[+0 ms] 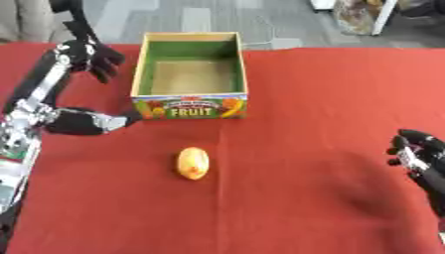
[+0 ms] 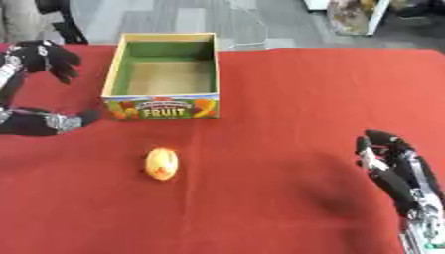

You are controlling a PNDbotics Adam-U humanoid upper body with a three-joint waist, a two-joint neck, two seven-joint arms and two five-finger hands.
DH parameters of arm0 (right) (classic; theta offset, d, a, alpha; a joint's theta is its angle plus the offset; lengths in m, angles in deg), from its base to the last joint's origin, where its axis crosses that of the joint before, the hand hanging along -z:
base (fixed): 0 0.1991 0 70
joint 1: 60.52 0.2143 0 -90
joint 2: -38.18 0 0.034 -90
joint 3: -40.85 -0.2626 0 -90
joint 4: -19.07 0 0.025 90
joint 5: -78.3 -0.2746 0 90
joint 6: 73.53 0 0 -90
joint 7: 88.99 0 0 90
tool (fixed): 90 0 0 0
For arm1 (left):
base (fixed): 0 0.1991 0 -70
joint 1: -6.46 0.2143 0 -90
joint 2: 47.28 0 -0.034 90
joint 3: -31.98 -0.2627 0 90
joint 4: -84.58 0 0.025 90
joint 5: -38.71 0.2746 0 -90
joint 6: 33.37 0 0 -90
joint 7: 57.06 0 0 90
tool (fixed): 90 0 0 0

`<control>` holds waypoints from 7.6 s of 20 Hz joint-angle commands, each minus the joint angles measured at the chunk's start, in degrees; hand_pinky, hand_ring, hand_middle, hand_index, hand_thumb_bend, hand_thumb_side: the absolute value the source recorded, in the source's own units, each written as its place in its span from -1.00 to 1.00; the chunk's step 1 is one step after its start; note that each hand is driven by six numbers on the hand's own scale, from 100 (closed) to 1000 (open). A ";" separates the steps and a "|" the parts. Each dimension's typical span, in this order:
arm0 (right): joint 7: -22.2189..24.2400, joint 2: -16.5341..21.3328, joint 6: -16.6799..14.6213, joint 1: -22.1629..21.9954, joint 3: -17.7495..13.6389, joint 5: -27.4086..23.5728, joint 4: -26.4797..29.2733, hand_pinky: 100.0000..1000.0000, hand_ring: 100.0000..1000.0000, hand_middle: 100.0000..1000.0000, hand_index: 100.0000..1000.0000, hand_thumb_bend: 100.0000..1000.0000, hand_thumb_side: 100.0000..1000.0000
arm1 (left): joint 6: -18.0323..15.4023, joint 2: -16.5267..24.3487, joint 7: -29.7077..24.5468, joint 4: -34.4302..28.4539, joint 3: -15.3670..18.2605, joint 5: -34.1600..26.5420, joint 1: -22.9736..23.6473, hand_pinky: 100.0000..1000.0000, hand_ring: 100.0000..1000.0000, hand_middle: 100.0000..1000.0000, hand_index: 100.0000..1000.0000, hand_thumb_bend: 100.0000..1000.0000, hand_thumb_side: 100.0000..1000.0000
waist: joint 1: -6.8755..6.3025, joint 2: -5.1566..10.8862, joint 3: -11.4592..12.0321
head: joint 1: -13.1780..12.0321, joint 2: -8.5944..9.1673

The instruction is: Pick up objects on the table and place them in the box.

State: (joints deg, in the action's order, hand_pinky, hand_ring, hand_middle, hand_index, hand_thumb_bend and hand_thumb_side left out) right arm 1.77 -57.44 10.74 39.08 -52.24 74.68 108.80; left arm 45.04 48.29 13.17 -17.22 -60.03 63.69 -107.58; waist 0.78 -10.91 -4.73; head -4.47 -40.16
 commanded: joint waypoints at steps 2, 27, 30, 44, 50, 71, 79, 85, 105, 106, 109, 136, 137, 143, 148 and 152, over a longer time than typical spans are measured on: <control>0.26 1.10 -0.03 0.71 0.08 -0.02 0.66 0.03 0.17 0.13 0.46 -0.70 -0.35 | -2.53 2.07 -4.86 2.06 -3.99 5.13 -3.28 0.00 0.11 0.18 0.43 0.25 -1.00 | -0.20 0.97 -0.26 | -0.34 0.24; 0.55 0.93 0.07 0.68 0.28 0.13 0.50 0.03 0.17 0.13 0.46 -0.69 -0.35 | -4.11 0.22 -20.18 16.00 -10.96 1.89 -10.35 -0.07 0.06 0.12 0.40 0.28 -1.00 | -0.60 1.01 -1.18 | -0.88 0.03; 0.57 0.93 0.06 0.66 0.28 0.14 0.49 0.03 0.17 0.13 0.46 -0.69 -0.35 | -3.58 -0.07 -21.23 16.68 -10.98 0.86 -10.73 -0.08 0.04 0.10 0.39 0.28 -1.00 | -0.57 1.00 -1.21 | -0.92 0.01; 0.63 0.86 0.05 0.65 0.32 0.17 0.45 0.03 0.17 0.13 0.46 -0.68 -0.36 | -2.68 -1.38 -24.95 18.67 -12.24 -0.74 -11.36 -0.09 0.03 0.09 0.39 0.28 -1.00 | -0.55 0.90 -1.42 | -0.95 -0.26; 0.69 0.82 0.07 0.71 0.37 0.15 0.44 0.03 0.17 0.13 0.46 -0.68 -0.36 | -2.95 -1.72 -25.58 19.56 -13.01 0.09 -11.38 -0.09 0.04 0.10 0.39 0.28 -1.00 | -0.60 0.96 -1.38 | -0.92 -0.35; 0.74 0.77 0.10 0.78 0.41 0.10 0.35 0.02 0.17 0.13 0.46 -0.68 -0.36 | -5.26 -3.11 -17.61 22.51 -13.89 9.49 -11.64 -0.06 0.06 0.12 0.38 0.26 -1.00 | -0.57 0.89 -1.48 | -0.93 -0.14; 0.81 0.75 0.08 0.78 0.45 0.10 0.34 0.02 0.17 0.13 0.46 -0.68 -0.36 | -6.86 -3.84 -9.67 23.56 -14.30 17.31 -12.29 -0.05 0.07 0.13 0.39 0.27 -1.00 | -0.51 0.84 -1.49 | -1.06 -0.10; 0.82 0.74 0.10 0.74 0.44 0.10 0.30 0.03 0.17 0.13 0.46 -0.68 -0.36 | -7.83 -4.28 -8.50 25.37 -14.55 21.39 -12.49 -0.13 -0.04 0.02 0.35 0.14 -1.00 | -0.60 0.84 -1.57 | -1.04 -0.20; 0.72 0.76 0.15 0.66 0.33 0.07 0.23 0.03 0.17 0.13 0.46 -0.70 -0.36 | -10.18 -4.44 -13.56 25.56 -14.25 22.94 -12.53 -0.79 -0.63 -0.62 -0.31 -0.35 -1.00 | -0.53 0.92 -1.40 | -0.85 -0.38; 0.71 0.76 0.16 0.64 0.32 0.08 0.22 0.03 0.17 0.13 0.46 -0.70 -0.36 | -10.03 -4.36 -13.70 24.92 -14.09 22.48 -12.58 -0.80 -0.64 -0.64 -0.32 -0.39 -1.00 | -0.53 0.93 -1.37 | -0.82 -0.39; 0.69 0.78 0.16 0.65 0.29 0.07 0.20 0.03 0.17 0.13 0.46 -0.70 -0.36 | -9.87 -3.83 -14.89 22.45 -13.61 20.98 -12.86 -0.81 -0.65 -0.64 -0.32 -0.45 -1.00 | -0.56 0.99 -1.29 | -0.71 -0.43; 0.84 0.79 0.30 0.73 0.50 -0.03 0.01 0.03 0.17 0.13 0.46 -0.73 -0.37 | -3.80 -2.14 3.70 30.45 -5.61 26.03 -26.44 -0.74 -0.57 -0.58 -0.25 -0.36 -1.00 | -0.62 1.31 -2.29 | -0.69 0.71; 0.89 0.78 0.30 0.76 0.55 -0.01 0.01 0.03 0.17 0.13 0.46 -0.73 -0.37 | -3.43 -2.63 5.65 32.42 -5.16 27.89 -27.32 -0.71 -0.54 -0.56 -0.23 -0.35 -1.00 | -0.63 1.28 -2.46 | -0.79 0.76; 1.25 0.64 0.29 0.86 0.87 0.07 -0.04 0.03 0.17 0.13 0.46 -0.73 -0.37 | 0.89 -5.61 16.92 44.36 -1.31 37.08 -31.29 -0.61 -0.48 -0.50 -0.22 -0.33 -1.00 | -0.63 1.03 -3.52 | -1.39 1.01; 1.52 0.53 0.29 0.99 1.08 0.09 -0.08 0.03 0.17 0.13 0.46 -0.73 -0.38 | 4.74 -6.89 23.26 51.62 1.73 39.73 -32.91 -0.32 -0.18 -0.17 0.15 -0.24 -1.00 | -0.69 0.78 -4.40 | -1.85 1.20; 1.60 0.50 0.34 0.96 1.12 0.13 -0.12 0.03 0.17 0.13 0.46 -0.73 -0.38 | 5.01 -7.00 24.12 53.71 2.57 38.91 -33.03 -0.06 0.11 0.17 0.45 0.18 -0.91 | -0.83 0.71 -4.69 | -1.94 1.16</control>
State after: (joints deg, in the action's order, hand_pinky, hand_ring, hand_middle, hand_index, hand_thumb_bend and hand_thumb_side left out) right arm 3.21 -57.49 11.21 39.55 -51.13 74.68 108.14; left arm 49.94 40.77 36.71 36.57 -58.18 102.75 -139.02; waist -0.13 -10.97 -9.36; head -6.26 -39.61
